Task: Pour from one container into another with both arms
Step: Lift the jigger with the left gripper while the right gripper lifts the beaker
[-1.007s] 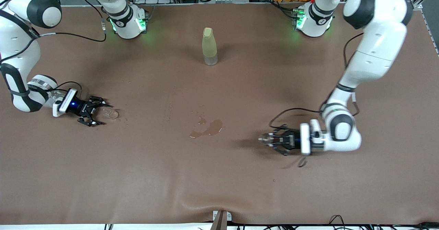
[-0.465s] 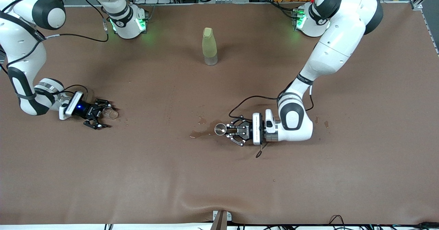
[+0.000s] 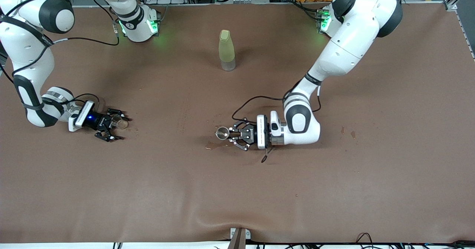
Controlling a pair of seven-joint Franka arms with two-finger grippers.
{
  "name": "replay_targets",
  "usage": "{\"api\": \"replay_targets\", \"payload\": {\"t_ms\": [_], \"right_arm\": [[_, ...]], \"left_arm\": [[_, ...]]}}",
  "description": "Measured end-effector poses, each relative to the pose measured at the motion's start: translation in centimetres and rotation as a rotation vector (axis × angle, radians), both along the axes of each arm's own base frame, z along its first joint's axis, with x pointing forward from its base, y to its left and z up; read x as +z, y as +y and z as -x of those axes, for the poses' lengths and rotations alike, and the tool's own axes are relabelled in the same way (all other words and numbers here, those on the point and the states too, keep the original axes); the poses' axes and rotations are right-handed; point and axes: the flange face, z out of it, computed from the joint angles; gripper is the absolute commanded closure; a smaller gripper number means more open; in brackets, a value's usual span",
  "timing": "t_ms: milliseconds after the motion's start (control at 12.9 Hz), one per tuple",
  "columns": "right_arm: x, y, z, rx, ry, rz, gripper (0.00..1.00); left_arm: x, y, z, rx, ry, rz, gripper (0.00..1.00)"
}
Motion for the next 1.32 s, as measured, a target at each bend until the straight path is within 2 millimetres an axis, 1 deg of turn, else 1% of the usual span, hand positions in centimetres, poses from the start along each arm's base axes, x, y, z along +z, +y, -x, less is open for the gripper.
{"api": "replay_targets", "payload": {"t_ms": [155, 310, 465, 542, 620, 775, 930, 1085, 1317], "right_arm": [[0.0, 0.6, -0.2, 0.002, -0.003, -0.005, 0.60], [0.0, 0.8, -0.3, 0.004, -0.003, -0.007, 0.78], [0.0, 0.8, -0.3, 0.003, -0.003, -0.007, 0.94], [0.0, 0.8, -0.3, 0.003, -0.003, -0.007, 1.00], [0.0, 0.8, -0.3, 0.003, -0.003, -0.007, 1.00], [0.0, 1.1, -0.4, 0.007, 0.001, -0.012, 1.00], [0.1, 1.8, -0.6, 0.018, 0.019, -0.026, 1.00], [0.5, 3.2, -0.8, 0.047, 0.036, -0.069, 1.00], [1.6, 5.6, -1.6, 0.103, 0.057, -0.130, 1.00]], "left_arm": [[-0.2, -0.8, 0.6, -0.004, -0.012, 0.008, 1.00], [-0.6, -2.1, 1.6, -0.028, -0.017, 0.001, 1.00], [-1.5, -3.6, 3.1, -0.050, -0.023, -0.029, 1.00], [-1.9, -4.4, 3.8, -0.046, -0.027, -0.042, 1.00], [-2.2, -5.1, 4.5, -0.040, -0.036, -0.042, 1.00], [-2.4, -6.0, 5.1, 0.008, -0.058, -0.001, 1.00], [-2.4, -6.8, 5.6, 0.050, -0.069, 0.036, 1.00], [-2.3, -7.3, 6.0, 0.051, -0.069, 0.041, 1.00], [-2.3, -7.1, 5.7, 0.054, -0.073, 0.039, 1.00]]}}
